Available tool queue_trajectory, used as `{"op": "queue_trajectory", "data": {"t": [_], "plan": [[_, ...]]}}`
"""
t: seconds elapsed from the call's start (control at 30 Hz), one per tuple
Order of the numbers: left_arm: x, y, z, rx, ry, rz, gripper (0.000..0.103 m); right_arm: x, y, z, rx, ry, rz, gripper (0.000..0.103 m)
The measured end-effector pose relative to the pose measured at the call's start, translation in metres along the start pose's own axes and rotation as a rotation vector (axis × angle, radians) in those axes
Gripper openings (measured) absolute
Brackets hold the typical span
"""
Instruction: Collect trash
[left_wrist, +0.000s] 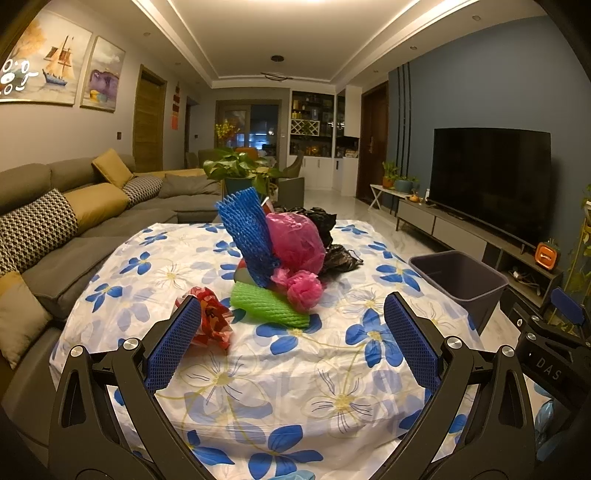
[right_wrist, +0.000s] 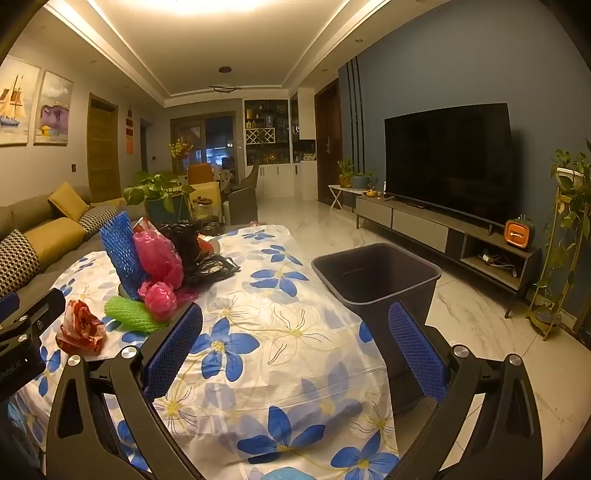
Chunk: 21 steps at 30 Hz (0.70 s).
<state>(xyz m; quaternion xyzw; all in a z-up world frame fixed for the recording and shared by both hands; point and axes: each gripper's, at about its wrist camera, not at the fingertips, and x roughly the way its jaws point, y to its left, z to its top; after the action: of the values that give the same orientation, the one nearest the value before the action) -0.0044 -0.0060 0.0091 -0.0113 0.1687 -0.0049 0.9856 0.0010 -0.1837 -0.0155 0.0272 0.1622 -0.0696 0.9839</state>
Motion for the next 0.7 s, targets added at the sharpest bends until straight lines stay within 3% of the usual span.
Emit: {"op": "queue_trajectory", "data": {"t": [0.7], "plan": [[0.0016, -0.0076, -0.0035, -0.003, 0.003, -0.013, 0.097, -0.0052, -0.0027, 0.0005, 0.002, -0.016, -0.020, 0.098]]}}
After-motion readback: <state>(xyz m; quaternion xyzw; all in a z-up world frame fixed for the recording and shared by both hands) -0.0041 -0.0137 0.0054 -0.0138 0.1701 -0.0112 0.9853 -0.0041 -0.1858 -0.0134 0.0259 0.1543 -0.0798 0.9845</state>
